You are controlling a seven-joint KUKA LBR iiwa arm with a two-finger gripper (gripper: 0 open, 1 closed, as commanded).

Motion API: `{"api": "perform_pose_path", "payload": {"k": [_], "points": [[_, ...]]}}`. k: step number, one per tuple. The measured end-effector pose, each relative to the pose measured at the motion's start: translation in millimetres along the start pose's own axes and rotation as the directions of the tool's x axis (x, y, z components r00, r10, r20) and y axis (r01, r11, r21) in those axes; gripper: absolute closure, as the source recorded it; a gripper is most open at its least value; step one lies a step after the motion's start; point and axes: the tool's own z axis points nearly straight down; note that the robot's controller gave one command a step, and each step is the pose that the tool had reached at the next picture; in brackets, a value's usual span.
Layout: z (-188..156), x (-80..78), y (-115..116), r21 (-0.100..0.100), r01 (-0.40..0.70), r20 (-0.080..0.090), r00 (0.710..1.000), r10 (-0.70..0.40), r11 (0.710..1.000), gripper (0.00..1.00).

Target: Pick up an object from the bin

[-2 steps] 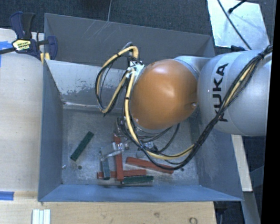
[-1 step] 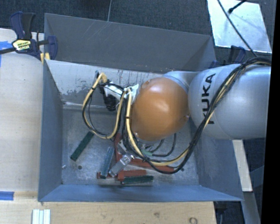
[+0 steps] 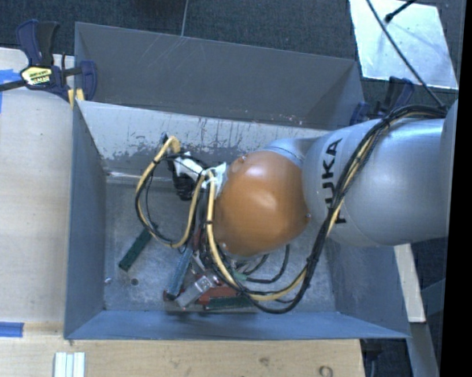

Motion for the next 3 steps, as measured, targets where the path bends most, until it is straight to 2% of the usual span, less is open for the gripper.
{"api": "perform_pose_path", "payload": {"k": [1,2,3], "points": [[-3.9,-2.7,-1.8,0.003,-0.001,0.004,1.000,0.001,1.000,1.00],[-200.3,-46.4,-44.9,0.007,-0.035,0.001,0.999,0.035,0.999,1.00],[-119.3,-52.5,-58.8,-0.008,-0.174,0.003,0.985,0.174,0.985,1.00]]}}
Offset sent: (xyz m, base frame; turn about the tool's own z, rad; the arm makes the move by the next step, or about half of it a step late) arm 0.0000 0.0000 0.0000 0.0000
